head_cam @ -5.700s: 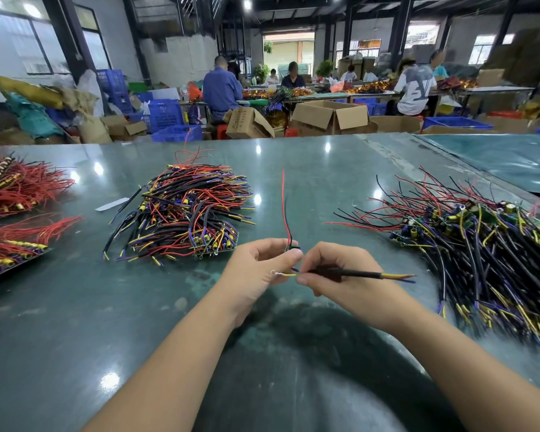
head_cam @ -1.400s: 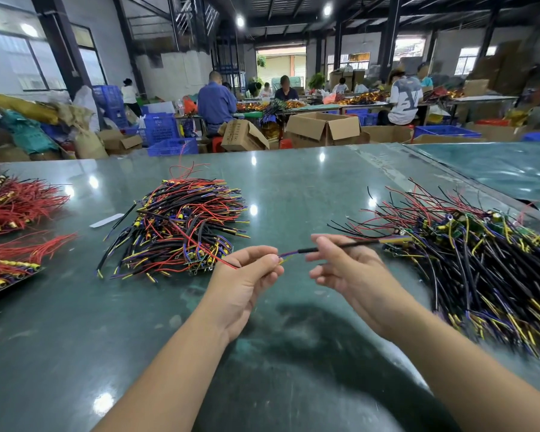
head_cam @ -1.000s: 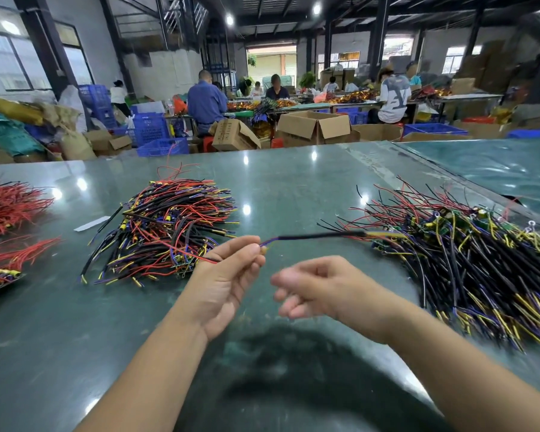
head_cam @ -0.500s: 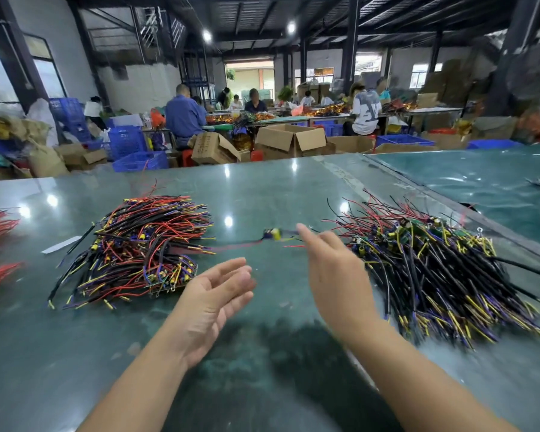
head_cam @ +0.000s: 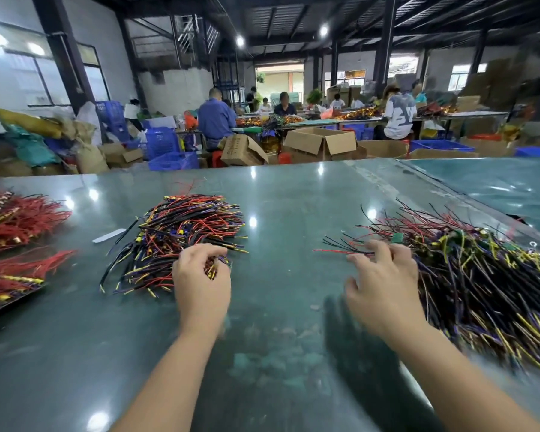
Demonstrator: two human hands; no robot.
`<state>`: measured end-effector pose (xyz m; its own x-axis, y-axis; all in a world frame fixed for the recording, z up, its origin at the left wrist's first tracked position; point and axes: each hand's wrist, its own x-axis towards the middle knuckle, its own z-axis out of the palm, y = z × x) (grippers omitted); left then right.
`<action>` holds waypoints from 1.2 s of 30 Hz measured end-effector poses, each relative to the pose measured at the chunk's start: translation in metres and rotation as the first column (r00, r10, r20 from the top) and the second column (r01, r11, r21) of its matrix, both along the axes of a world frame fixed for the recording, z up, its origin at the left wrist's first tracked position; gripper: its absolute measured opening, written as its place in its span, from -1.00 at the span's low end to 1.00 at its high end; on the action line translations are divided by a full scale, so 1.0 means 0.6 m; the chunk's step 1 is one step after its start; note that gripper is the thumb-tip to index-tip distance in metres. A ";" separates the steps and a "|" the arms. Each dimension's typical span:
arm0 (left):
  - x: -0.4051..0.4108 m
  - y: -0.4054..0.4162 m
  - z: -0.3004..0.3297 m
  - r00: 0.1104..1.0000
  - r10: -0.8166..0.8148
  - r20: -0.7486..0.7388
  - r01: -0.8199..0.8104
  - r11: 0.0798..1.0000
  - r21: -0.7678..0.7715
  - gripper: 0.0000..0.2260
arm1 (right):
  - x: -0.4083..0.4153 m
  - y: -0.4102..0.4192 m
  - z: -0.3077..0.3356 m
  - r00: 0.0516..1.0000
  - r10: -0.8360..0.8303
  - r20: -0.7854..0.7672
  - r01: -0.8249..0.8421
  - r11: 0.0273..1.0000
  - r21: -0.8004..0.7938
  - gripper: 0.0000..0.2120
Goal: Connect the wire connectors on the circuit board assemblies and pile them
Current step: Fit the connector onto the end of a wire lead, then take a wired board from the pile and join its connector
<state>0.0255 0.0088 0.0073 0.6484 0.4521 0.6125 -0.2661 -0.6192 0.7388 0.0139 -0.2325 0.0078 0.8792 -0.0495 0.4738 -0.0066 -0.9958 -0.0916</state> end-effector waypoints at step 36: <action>-0.062 -0.084 0.009 0.880 -0.441 -0.175 0.471 0.855 0.218 -0.61 | -0.031 0.092 0.017 0.821 0.521 0.235 -0.224 -0.084 0.971 -0.81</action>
